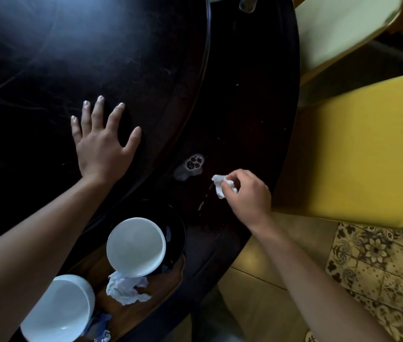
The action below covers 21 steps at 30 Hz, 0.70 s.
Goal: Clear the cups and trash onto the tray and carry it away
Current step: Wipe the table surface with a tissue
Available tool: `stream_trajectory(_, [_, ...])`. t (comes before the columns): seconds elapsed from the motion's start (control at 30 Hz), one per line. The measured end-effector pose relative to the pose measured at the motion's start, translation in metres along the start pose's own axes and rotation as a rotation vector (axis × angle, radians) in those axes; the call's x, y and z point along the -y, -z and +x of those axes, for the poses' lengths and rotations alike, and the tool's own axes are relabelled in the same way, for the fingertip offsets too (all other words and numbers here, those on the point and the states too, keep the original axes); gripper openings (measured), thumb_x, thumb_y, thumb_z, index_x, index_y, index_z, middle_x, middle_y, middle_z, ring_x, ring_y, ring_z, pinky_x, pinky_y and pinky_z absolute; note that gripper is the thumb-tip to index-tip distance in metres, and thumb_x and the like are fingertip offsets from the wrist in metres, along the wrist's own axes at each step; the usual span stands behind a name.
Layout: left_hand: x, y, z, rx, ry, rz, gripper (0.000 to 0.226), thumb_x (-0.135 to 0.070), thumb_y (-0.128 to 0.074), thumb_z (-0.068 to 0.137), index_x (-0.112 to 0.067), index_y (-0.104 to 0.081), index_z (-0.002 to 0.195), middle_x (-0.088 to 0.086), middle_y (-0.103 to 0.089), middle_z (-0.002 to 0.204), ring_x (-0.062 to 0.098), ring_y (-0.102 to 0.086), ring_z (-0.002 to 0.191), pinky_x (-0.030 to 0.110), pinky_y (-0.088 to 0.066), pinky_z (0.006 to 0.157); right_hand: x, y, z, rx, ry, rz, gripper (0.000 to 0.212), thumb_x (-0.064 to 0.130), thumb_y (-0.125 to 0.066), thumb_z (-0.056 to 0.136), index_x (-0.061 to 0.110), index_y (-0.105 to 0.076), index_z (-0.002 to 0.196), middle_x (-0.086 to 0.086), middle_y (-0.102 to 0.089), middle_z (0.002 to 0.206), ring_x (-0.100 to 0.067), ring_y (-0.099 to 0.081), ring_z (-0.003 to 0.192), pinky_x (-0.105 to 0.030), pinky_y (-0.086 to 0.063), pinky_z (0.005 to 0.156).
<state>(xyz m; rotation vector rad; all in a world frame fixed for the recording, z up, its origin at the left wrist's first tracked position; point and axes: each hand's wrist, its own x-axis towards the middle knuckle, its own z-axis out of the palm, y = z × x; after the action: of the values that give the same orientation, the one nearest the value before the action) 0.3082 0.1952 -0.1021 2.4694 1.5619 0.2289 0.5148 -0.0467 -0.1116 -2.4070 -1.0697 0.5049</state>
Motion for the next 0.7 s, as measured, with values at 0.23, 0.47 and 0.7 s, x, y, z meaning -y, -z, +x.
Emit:
stream_trajectory(0.23, [0.0,-0.001,-0.002,0.005,0.007,-0.002,0.066,-0.064,-0.041,0.098,-0.031,-0.037,0.155,0.006,-0.018,0.17,0.027,-0.006,0.158,0.053,-0.002,0.126,-0.001,0.019,0.103,-0.223,-0.046,0.052,0.018,0.024,-0.064,0.09,0.017,-0.07,0.105,-0.006,-0.069,0.104,-0.024,-0.065,0.095,-0.031,-0.048,0.075])
stream_trajectory(0.47, [0.0,-0.001,0.0,0.001,0.004,0.001,0.066,-0.063,-0.042,0.098,-0.03,-0.038,0.155,0.006,-0.019,0.169,0.028,-0.007,0.158,0.052,-0.001,0.126,0.023,0.013,0.21,-0.317,-0.027,0.006,0.024,0.022,-0.053,0.093,0.023,-0.069,0.112,-0.003,-0.067,0.117,-0.021,-0.062,0.11,-0.032,-0.049,0.09])
stream_trajectory(0.7, [-0.002,0.0,0.001,0.003,0.005,0.002,0.066,-0.063,-0.042,0.098,-0.031,-0.038,0.155,0.006,-0.018,0.17,0.027,-0.007,0.158,0.052,-0.002,0.126,0.032,0.018,0.239,-0.166,-0.097,-0.159,0.026,0.031,-0.052,0.096,0.024,-0.069,0.115,-0.005,-0.064,0.124,-0.025,-0.063,0.113,-0.033,-0.05,0.09])
